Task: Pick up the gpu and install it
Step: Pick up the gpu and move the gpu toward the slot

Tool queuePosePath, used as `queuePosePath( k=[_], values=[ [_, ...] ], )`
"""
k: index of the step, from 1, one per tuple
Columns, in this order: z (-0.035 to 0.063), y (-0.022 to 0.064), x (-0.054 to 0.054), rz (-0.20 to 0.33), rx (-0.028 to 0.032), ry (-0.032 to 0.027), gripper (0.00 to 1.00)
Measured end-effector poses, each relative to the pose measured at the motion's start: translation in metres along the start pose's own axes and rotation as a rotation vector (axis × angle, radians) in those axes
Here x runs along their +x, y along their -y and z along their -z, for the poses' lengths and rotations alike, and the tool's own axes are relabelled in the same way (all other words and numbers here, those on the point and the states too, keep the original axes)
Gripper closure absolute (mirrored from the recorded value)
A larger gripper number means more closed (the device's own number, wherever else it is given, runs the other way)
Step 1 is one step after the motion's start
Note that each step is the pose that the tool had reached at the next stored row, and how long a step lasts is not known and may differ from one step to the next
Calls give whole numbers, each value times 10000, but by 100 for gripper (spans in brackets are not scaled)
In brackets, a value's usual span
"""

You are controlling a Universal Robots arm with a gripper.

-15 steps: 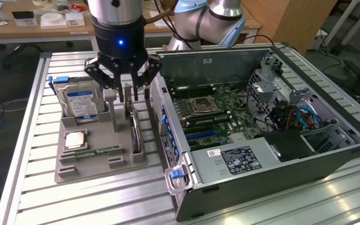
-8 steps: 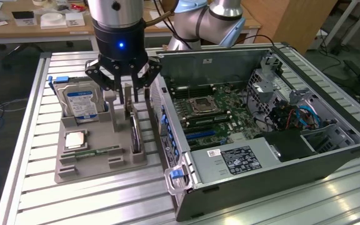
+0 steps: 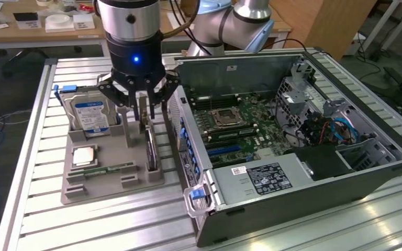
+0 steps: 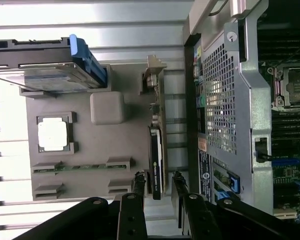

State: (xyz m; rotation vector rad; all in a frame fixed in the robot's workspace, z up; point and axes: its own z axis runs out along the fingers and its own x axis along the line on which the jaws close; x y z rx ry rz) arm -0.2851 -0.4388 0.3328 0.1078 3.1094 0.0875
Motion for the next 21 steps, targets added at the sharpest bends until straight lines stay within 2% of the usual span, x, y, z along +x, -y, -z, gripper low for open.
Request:
queuePosePath(
  k=[18, 21],
  values=[
    [-215, 11, -5, -2, 4, 0, 64],
    [-225, 12, -6, -1, 4, -1, 64]
  ],
)
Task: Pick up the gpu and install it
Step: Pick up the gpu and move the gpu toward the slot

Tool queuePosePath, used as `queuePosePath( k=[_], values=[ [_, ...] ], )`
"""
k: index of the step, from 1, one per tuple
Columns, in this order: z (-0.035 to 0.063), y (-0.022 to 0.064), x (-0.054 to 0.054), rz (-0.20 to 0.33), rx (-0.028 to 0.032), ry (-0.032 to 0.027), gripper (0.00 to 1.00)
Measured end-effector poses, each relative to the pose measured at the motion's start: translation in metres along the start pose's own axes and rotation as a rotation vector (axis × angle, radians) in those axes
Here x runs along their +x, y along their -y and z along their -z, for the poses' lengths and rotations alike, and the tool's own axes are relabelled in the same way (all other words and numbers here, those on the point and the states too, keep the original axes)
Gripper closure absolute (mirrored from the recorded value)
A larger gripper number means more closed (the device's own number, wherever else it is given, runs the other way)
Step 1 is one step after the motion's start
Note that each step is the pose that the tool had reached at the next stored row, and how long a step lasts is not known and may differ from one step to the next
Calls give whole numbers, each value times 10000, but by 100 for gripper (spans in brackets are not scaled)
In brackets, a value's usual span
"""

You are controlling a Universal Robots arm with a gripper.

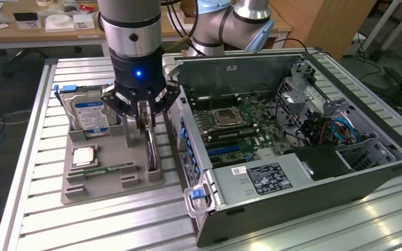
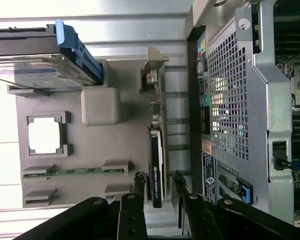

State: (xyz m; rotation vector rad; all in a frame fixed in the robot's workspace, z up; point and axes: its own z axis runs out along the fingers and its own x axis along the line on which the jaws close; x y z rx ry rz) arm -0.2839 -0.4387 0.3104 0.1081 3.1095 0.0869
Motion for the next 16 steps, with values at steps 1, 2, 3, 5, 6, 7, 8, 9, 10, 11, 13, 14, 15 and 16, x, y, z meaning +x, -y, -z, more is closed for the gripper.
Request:
queuePosePath(
  k=[1, 2, 3, 5, 6, 7, 8, 9, 10, 11, 13, 14, 15, 16],
  values=[
    [0, 0, 0, 0, 0, 0, 64],
    [0, 0, 0, 0, 0, 0, 64],
    [0, 0, 0, 0, 0, 0, 64],
    [-7, 0, -7, 2, -3, 2, 64],
    [-14, 0, -12, 2, -2, 2, 64],
    [-20, 0, -15, 1, -1, 1, 64],
    [-26, 0, -15, 0, -2, 1, 64],
    [-36, 1, -15, -1, -2, 1, 64],
    [-54, 2, -14, -1, -2, 1, 64],
    [-72, 3, -14, 0, -2, 1, 64],
    [-109, 5, -13, 0, -2, 0, 64],
    [-127, 6, -13, 1, -3, 1, 64],
    [-144, 7, -12, 0, -4, 1, 64],
    [-159, 8, -12, 0, -7, 1, 64]
  ],
)
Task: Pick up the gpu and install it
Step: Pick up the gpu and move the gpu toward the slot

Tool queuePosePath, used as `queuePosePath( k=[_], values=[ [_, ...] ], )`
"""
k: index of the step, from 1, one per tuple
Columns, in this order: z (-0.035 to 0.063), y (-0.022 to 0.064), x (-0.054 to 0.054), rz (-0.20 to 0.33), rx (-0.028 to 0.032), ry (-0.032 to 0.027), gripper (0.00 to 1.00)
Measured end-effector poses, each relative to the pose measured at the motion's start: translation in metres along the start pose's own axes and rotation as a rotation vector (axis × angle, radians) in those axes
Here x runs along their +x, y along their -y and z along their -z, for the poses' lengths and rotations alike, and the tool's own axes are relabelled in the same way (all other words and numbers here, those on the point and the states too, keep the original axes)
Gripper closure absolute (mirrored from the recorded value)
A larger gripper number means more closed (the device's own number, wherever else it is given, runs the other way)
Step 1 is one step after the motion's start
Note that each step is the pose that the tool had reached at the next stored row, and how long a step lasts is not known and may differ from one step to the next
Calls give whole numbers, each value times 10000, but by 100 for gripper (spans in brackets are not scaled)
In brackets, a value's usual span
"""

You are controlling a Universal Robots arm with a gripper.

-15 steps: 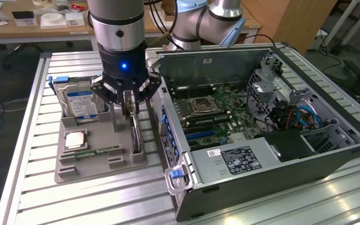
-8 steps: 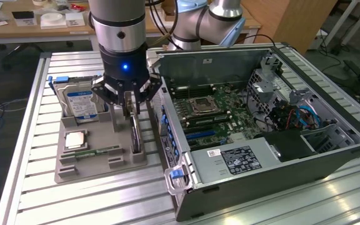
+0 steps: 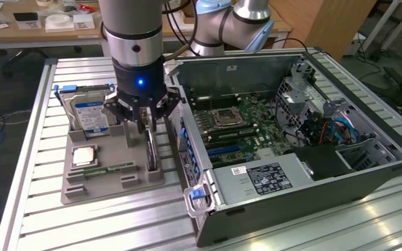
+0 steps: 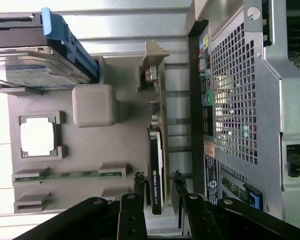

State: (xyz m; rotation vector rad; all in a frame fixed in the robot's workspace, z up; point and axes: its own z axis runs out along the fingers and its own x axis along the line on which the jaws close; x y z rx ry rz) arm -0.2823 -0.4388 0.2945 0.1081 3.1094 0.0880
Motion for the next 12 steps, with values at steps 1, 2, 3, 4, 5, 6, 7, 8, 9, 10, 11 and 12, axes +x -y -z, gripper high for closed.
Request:
queuePosePath(
  k=[1, 2, 3, 4, 5, 6, 7, 8, 9, 10, 11, 12],
  values=[
    [-10, 0, 0, 0, -10, -1, 64],
    [-14, 1, 1, -1, -15, -1, 64],
    [-15, 1, 1, 0, -13, -4, 64],
    [-15, 1, 1, -1, -14, -4, 64],
    [-18, 1, 1, 0, -16, -2, 64],
    [-19, 1, 0, 0, -16, -2, 64],
    [-19, 1, 0, -1, -16, -2, 64],
    [-20, 1, 1, 0, -16, -2, 64],
    [-21, 1, 0, 0, -17, -1, 64],
    [-21, 1, 1, 0, -16, -2, 64],
    [-22, 1, 1, -1, -17, -2, 63],
    [-23, 1, 0, 0, -17, -2, 63]
  ],
)
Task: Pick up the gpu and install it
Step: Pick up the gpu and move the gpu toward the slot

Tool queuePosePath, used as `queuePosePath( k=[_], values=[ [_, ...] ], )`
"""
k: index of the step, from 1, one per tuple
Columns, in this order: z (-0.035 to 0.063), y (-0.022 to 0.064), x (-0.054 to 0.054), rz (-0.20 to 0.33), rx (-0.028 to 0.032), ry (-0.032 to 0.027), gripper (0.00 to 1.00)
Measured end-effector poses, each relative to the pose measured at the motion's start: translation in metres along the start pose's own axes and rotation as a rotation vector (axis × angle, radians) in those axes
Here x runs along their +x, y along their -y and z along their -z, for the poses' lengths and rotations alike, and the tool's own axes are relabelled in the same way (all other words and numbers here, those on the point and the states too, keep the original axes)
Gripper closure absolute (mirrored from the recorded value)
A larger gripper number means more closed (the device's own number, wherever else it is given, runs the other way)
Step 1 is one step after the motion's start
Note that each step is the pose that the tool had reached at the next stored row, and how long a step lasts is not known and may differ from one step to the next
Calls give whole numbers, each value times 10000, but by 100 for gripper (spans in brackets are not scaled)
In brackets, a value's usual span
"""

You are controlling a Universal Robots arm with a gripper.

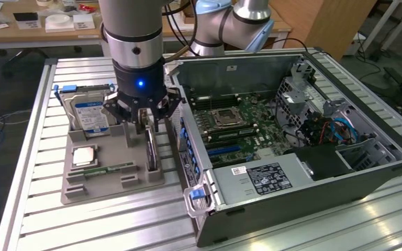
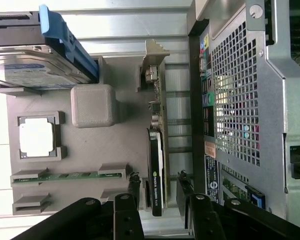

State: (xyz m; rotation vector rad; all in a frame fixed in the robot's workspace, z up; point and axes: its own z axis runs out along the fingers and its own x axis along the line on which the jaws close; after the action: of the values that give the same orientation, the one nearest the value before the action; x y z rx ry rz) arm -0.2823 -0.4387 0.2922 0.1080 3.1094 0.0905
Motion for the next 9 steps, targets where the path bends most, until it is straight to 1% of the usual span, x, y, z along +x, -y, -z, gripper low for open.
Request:
queuePosePath(
  k=[1, 2, 5, 9],
  values=[
    [0, 0, 0, -1, 0, 0, 57],
    [-1, 0, 0, 0, -4, -1, 57],
    [-21, 0, -8, -1, -65, -1, 57],
    [-82, 4, -10, -3, -88, -5, 57]
  ],
)
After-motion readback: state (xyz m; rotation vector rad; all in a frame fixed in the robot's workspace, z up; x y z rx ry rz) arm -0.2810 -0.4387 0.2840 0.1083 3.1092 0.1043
